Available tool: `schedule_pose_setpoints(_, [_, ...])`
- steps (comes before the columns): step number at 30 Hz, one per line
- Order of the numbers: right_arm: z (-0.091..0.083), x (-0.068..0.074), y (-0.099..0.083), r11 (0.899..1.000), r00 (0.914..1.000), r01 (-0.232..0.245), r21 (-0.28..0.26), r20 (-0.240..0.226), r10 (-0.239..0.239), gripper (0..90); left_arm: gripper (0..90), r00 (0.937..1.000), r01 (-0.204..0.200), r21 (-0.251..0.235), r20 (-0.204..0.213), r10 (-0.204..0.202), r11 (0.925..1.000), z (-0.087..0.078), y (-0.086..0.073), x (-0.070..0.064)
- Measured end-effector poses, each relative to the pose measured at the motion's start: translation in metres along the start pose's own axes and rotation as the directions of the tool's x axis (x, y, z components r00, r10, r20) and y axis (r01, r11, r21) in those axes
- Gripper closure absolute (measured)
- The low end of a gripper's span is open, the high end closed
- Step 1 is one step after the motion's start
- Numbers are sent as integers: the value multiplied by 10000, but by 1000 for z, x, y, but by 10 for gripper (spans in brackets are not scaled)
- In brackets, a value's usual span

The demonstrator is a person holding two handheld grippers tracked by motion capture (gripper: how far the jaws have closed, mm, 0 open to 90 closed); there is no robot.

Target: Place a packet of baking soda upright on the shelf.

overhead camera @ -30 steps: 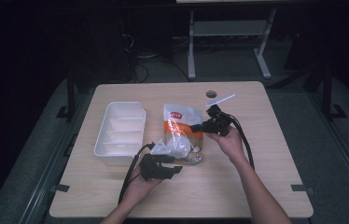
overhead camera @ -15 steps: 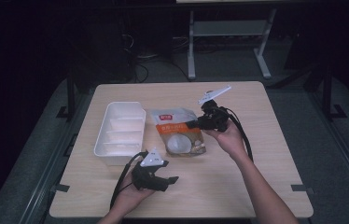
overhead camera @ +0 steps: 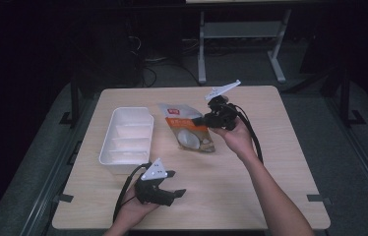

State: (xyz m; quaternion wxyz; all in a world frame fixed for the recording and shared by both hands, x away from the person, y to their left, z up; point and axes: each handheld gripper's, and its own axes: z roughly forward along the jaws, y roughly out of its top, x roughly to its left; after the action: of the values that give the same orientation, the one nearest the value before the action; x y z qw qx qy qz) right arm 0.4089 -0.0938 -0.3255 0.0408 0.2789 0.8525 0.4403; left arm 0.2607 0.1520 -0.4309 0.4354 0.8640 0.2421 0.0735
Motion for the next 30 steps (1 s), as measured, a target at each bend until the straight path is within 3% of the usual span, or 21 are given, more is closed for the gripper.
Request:
schedule_pose_setpoints(11, [8, 7, 22, 9991, 9998, 135, -408, -118, -140, 900, 270, 9986, -526, 169, 122, 524, 9985, 5, -4, -3])
schedule_pose_setpoints(30, [31, 16, 71, 9945, 9962, 551, -886, -624, -607, 900, 249, 9989, -420, 92, 227, 418, 9991, 3, -8, 2])
